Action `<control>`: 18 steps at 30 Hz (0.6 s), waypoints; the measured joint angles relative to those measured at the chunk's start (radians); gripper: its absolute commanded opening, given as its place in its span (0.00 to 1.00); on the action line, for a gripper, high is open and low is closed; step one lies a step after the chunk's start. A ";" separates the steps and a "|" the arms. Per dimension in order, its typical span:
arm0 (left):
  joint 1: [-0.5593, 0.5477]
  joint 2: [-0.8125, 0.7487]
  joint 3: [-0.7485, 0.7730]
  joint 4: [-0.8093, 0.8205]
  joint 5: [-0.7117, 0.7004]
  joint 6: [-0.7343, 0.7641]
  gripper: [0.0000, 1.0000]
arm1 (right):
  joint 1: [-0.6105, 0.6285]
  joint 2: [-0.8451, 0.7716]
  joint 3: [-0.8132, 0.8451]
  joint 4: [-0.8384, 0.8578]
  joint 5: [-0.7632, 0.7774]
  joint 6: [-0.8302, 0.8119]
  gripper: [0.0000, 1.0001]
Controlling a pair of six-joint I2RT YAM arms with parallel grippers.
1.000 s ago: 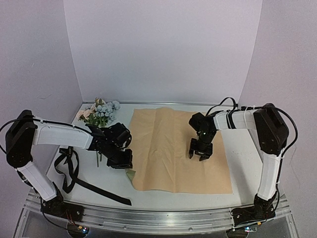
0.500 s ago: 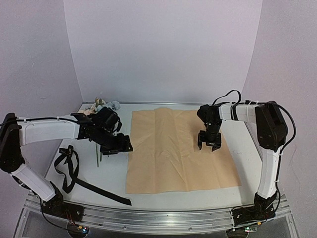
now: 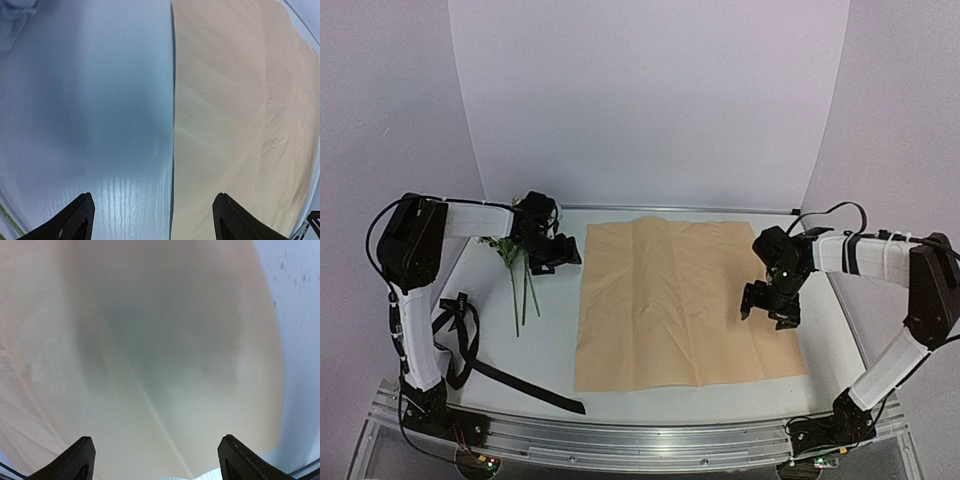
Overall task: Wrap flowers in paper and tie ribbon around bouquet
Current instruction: Rotate the flattened wrapping paper at the center of the board.
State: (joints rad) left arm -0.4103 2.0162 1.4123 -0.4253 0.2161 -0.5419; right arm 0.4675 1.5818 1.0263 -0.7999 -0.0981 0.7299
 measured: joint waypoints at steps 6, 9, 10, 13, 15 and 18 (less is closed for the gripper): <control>-0.011 0.122 0.221 0.008 0.038 0.070 0.83 | 0.000 -0.136 -0.215 0.080 -0.002 0.134 0.91; -0.015 0.184 0.338 0.033 0.060 0.098 0.83 | 0.007 -0.220 -0.301 0.109 -0.004 0.205 0.93; -0.016 0.205 0.371 0.036 0.067 0.106 0.82 | 0.012 -0.247 -0.322 0.115 -0.004 0.229 0.94; -0.019 0.280 0.458 0.062 0.090 0.127 0.82 | 0.048 -0.324 -0.373 0.133 0.000 0.291 0.95; -0.023 0.323 0.490 0.076 0.106 0.135 0.82 | 0.076 -0.364 -0.395 0.141 0.001 0.329 0.95; -0.032 0.380 0.532 0.086 0.125 0.149 0.82 | 0.123 -0.402 -0.435 0.168 0.002 0.396 0.96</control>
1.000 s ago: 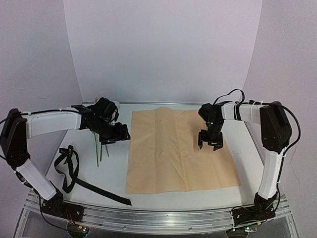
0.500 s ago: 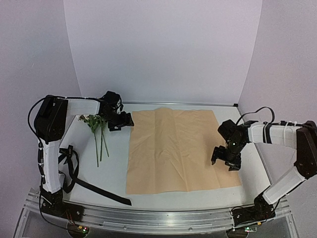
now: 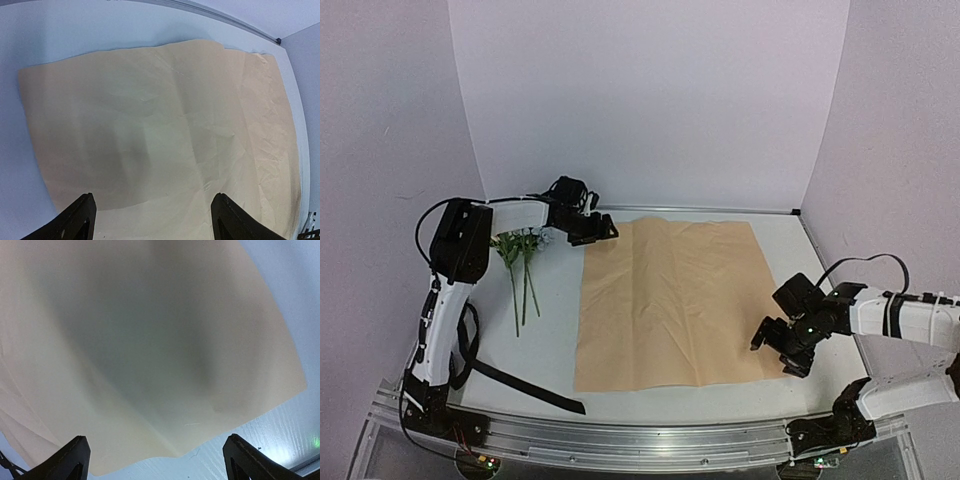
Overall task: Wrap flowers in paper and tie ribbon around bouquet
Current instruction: Rotate the flattened wrapping paper at the center of the board.
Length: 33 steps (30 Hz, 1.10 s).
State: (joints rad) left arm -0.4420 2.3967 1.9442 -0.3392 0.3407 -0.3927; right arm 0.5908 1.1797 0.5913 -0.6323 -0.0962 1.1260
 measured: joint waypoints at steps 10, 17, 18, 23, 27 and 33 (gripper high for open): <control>-0.058 0.080 0.050 0.006 -0.019 0.000 0.79 | 0.102 -0.009 -0.087 0.090 -0.004 0.180 0.94; -0.053 0.082 0.041 0.011 -0.081 -0.001 0.76 | 0.139 -0.008 -0.128 0.218 0.008 0.304 0.75; -0.053 0.082 0.039 0.014 -0.088 -0.001 0.75 | 0.139 -0.011 -0.136 0.238 0.015 0.318 0.73; -0.053 0.082 0.037 0.016 -0.124 0.000 0.71 | 0.141 -0.013 -0.160 0.300 0.063 0.358 0.51; -0.053 0.079 0.030 0.015 -0.157 0.001 0.64 | 0.141 0.016 -0.159 0.318 0.123 0.351 0.30; -0.052 0.019 -0.075 0.026 -0.194 -0.005 0.51 | 0.112 0.099 -0.125 0.320 0.200 0.270 0.01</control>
State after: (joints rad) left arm -0.4944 2.4153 1.8696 -0.3134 0.1464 -0.3976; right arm 0.7025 1.2787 0.4668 -0.3125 0.1038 1.3961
